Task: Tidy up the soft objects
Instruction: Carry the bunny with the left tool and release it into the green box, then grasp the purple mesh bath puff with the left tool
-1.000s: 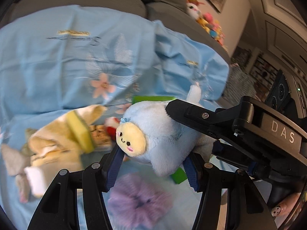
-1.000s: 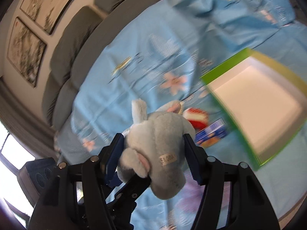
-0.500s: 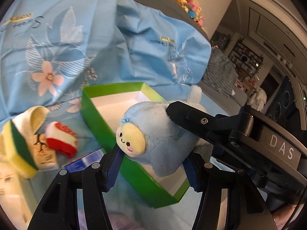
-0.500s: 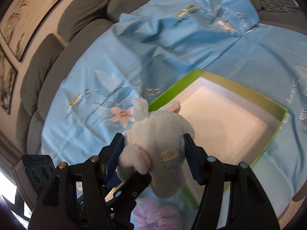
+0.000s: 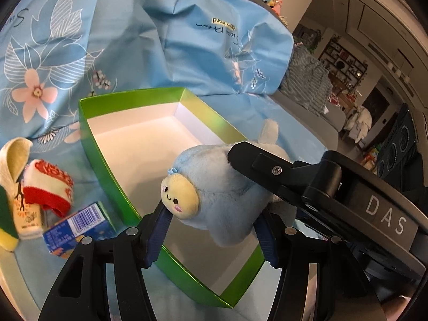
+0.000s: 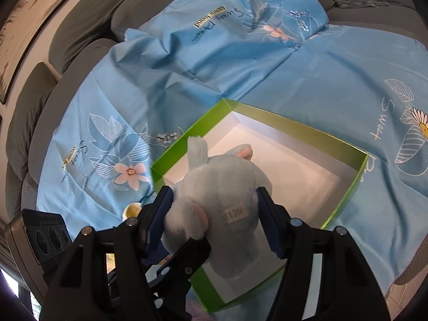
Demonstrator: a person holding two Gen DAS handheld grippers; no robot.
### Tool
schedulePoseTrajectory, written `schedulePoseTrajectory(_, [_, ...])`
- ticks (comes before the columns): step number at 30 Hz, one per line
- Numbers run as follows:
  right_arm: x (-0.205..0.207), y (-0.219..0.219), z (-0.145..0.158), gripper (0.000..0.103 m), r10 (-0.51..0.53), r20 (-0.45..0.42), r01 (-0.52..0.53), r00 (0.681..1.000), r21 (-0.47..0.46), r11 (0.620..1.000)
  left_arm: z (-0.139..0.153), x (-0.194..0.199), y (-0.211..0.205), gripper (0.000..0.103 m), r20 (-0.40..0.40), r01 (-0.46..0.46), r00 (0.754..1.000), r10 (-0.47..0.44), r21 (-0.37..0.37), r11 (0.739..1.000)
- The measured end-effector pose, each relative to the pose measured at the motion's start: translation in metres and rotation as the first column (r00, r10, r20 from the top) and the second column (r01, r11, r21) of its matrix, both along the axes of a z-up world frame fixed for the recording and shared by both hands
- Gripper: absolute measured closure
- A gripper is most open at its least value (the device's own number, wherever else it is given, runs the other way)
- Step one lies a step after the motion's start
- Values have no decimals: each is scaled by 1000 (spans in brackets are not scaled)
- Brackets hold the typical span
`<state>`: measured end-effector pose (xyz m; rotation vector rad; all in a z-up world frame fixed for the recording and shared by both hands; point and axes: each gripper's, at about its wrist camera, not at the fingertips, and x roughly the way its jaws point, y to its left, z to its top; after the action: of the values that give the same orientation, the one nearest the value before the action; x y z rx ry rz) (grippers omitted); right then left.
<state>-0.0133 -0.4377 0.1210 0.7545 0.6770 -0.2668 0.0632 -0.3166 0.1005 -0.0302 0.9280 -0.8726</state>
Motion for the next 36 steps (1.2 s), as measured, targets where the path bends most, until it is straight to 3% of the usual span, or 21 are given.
schedulePoseTrajectory(3, [0, -1, -2, 34, -1, -10, 1, 1000, 1, 1000, 1, -5, -1, 43, 41, -11, 999, 9, 40, 999])
schedulePoseTrajectory(6, [-1, 2, 2, 20, 0, -8, 0, 1000, -26, 1000, 6, -10, 3, 43, 78, -25, 997, 20, 56, 998])
schedulePoseTrajectory(8, [-3, 8, 8, 14, -6, -3, 6, 1000, -67, 998, 13, -13, 12, 34, 84, -34, 996, 31, 37, 999])
schedulePoseTrajectory(10, [-5, 12, 14, 13, -8, 4, 9, 1000, -98, 995, 19, -16, 21, 27, 84, -48, 995, 45, 35, 998])
schedulePoseTrajectory(19, [-19, 46, 33, 8, 61, 23, -56, 998, -179, 982, 42, -42, 92, 26, 109, -191, 977, 183, 64, 979])
schedulePoseTrajectory(27, [-21, 91, 32, 8, 211, -54, -218, 976, -196, 956, 24, -66, 160, 26, 78, -328, 944, 320, 133, 935])
schedulePoseTrajectory(36, [-35, 137, 18, 8, 345, -160, -370, 925, -171, 913, -7, -89, 200, 26, -50, -379, 921, 386, 105, 919])
